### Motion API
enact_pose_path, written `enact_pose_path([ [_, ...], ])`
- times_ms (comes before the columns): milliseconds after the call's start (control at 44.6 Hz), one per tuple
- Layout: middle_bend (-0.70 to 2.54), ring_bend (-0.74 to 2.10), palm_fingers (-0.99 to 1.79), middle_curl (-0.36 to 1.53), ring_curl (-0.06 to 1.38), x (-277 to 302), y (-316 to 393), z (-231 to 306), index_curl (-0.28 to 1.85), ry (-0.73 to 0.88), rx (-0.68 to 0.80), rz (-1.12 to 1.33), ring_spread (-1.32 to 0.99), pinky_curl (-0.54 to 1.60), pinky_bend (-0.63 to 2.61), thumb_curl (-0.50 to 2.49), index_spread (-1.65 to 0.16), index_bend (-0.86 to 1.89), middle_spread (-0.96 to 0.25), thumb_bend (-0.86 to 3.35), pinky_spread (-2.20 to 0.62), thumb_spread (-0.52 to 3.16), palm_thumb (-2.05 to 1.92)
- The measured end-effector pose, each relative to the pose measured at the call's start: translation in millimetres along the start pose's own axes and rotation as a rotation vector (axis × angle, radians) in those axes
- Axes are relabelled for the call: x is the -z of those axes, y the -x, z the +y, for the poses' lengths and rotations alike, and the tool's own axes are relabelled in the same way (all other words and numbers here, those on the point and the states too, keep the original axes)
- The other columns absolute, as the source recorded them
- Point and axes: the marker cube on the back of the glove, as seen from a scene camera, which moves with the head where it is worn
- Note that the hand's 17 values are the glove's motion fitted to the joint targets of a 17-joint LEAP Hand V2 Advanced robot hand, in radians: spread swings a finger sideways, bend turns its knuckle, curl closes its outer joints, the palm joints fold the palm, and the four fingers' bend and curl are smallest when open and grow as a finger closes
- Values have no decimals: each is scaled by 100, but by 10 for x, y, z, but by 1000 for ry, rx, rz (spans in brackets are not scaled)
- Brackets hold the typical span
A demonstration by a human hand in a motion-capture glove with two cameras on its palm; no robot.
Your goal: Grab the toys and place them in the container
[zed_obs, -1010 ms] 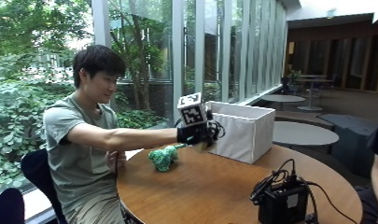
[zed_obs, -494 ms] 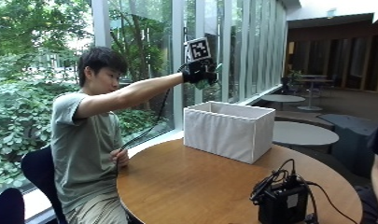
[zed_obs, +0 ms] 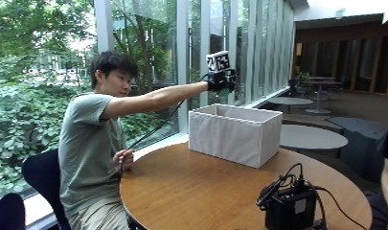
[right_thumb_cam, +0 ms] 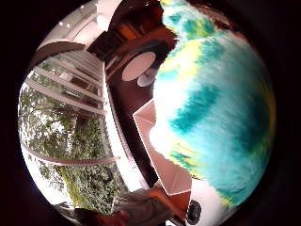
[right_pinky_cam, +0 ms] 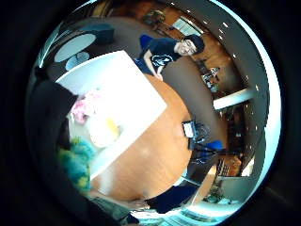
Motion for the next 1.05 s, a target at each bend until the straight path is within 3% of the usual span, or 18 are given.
enact_pose_path([
  [45,132,141,85,108,88,-91,-117,39,102,31,57,78,-46,64,104,124,-18,126,-26,17,-42,58,53],
  [112,132,140,84,108,87,-204,-284,43,102,47,17,170,-46,65,105,125,-18,124,-26,17,-41,58,53],
  [314,126,136,74,105,86,-428,-191,100,104,172,16,-1,-44,65,107,127,-19,116,-25,12,-41,58,50],
  [381,110,131,38,101,84,-550,-245,168,102,300,24,44,-42,66,114,123,-20,92,-26,8,-40,65,47],
  [404,96,123,-15,96,82,-580,-247,187,94,330,32,46,-41,67,118,118,-20,61,-26,3,-38,78,34],
  [449,76,106,-60,88,80,-615,-230,211,89,357,28,27,-36,69,120,113,-19,41,-23,0,-32,87,29],
  [494,59,88,-66,81,73,-623,-191,216,78,350,-9,-10,-32,64,117,107,-20,26,-19,-2,-25,94,25],
  [718,16,46,-44,59,52,-499,-176,338,47,345,61,-8,-17,50,93,83,-19,2,-9,-3,-9,115,12],
  [1055,15,32,-26,46,45,-359,-86,303,29,255,144,-173,-11,41,78,59,-20,5,-7,-3,-4,126,0],
])
